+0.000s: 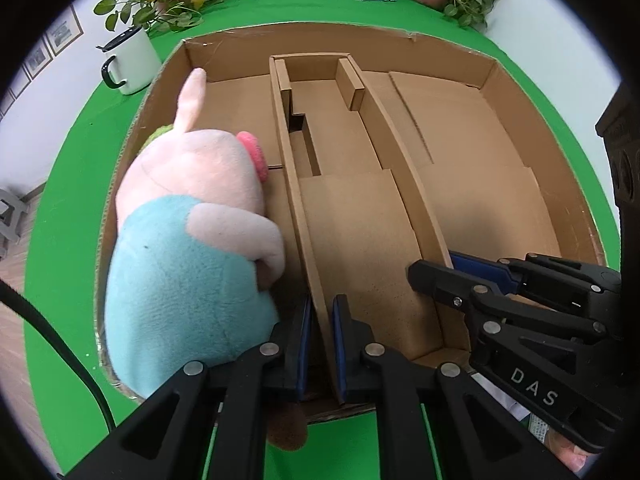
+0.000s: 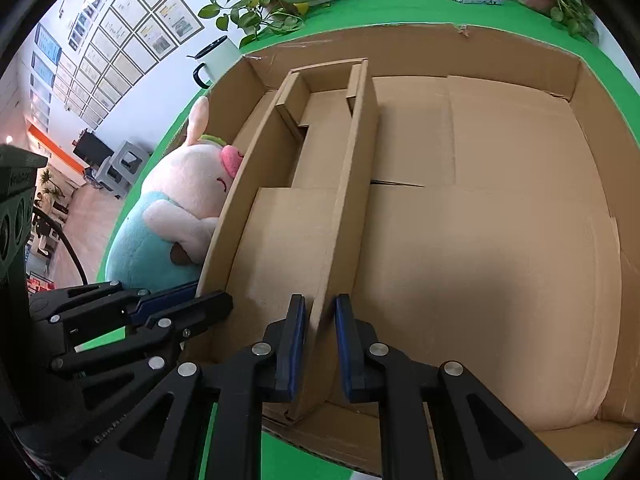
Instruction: Organize objects
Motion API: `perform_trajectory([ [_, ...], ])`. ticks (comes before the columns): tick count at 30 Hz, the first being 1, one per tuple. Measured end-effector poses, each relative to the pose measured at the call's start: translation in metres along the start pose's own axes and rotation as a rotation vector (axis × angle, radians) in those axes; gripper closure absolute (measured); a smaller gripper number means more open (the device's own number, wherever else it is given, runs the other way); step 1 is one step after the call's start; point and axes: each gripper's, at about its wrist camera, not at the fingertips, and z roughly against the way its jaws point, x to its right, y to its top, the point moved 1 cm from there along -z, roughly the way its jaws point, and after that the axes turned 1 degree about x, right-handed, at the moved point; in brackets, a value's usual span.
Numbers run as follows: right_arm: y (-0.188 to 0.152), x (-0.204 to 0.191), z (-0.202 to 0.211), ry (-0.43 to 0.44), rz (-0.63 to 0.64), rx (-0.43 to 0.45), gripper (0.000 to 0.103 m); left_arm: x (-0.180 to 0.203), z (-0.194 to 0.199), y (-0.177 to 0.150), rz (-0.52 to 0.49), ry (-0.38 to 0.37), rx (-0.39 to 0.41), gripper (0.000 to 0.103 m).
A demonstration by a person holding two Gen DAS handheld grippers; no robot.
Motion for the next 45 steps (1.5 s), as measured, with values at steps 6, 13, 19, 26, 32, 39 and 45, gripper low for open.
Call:
perform_trajectory([
  [6, -0.006, -0.001, 0.002, 0.046, -0.028, 0.019, 0.087, -0.004, 0.005, -0.003, 0.010, 0.007, 0.011, 0.093],
  [13, -0.013, 0.005, 0.004, 0.079, -0.054, 0.026, 0.084, -0.005, 0.014, -0.006, 0.013, 0.005, 0.026, 0.091],
  [19, -0.019, 0.006, 0.002, 0.112, -0.087, 0.021, 0.077, -0.003, 0.024, -0.011, 0.010, 0.009, 0.049, 0.085],
  [26, -0.023, 0.002, 0.001, 0.105, -0.091, 0.025, 0.076, -0.004, 0.025, -0.016, 0.013, 0.005, 0.055, 0.083],
  [32, -0.024, 0.000, 0.000, 0.102, -0.068, 0.024, 0.057, -0.005, 0.032, -0.020, 0.016, -0.001, 0.093, 0.080],
  [39, -0.047, 0.002, 0.060, -0.040, 0.012, 0.186, 0.015, -0.006, 0.075, -0.048, 0.017, 0.022, 0.305, 0.044],
  [45, -0.136, -0.008, 0.120, -0.137, 0.103, 0.274, 0.009, -0.001, 0.094, -0.085, 0.016, -0.030, 0.400, 0.037],
])
